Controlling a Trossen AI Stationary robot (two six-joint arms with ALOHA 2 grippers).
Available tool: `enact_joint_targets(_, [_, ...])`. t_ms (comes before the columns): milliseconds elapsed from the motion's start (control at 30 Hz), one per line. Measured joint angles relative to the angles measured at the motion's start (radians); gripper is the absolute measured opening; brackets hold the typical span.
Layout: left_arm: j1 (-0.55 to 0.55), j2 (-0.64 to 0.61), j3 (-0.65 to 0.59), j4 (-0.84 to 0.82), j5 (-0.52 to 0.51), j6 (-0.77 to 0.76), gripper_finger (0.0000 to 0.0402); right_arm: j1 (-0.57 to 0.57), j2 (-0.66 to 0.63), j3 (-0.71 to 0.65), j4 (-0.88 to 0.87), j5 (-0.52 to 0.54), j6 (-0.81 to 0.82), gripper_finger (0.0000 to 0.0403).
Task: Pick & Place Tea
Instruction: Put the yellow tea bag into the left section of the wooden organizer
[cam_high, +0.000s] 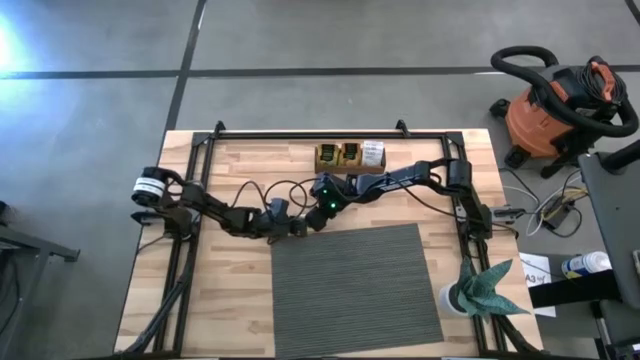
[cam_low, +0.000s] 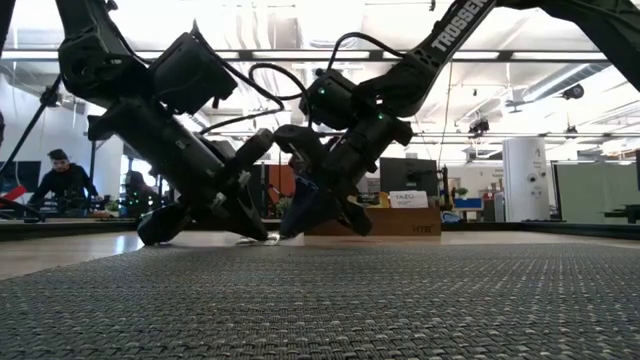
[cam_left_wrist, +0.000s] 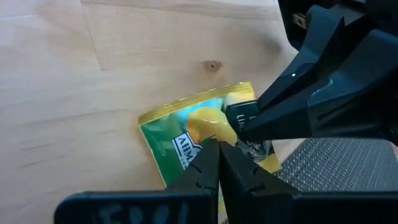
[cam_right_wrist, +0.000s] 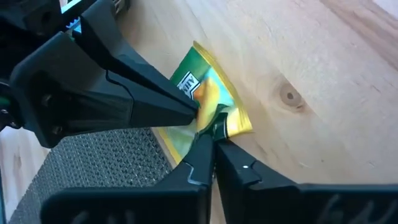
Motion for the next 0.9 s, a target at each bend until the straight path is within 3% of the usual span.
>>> enact_joint_targets(133, [-0.002,-0.036,0.000,-0.014,0.011,0.004,0.0011,-0.004,-0.010,0.001,-0.004,0.004,-0.030,0.0009])
enact_joint_targets(300, [-0.005,-0.154,0.010,0.009,-0.007,0.035,0.0011,-0.025,-0.069,0.005,-0.122,0.052,-0.193,0.0009])
enact_joint_targets(433, [-0.006,-0.281,0.007,-0.010,-0.042,0.138,0.0011,-0.044,-0.166,0.060,-0.320,0.165,-0.442,0.0009])
enact_joint_targets(567, [-0.006,-0.413,0.009,-0.057,-0.135,0.218,0.0011,-0.055,-0.242,0.150,-0.485,0.391,-0.762,0.0009])
enact_joint_targets(700, [0.000,-0.508,0.008,-0.099,-0.201,0.246,0.0011,-0.062,-0.280,0.279,-0.514,0.584,-1.127,0.0008])
enact_joint_targets(800, [0.003,-0.531,0.008,-0.116,-0.212,0.260,0.0011,-0.087,-0.241,0.388,-0.575,0.609,-1.285,0.0008])
enact_joint_targets(900, [0.003,-0.532,0.009,-0.118,-0.211,0.253,0.0011,-0.121,-0.158,0.510,-0.710,0.610,-1.322,0.0008])
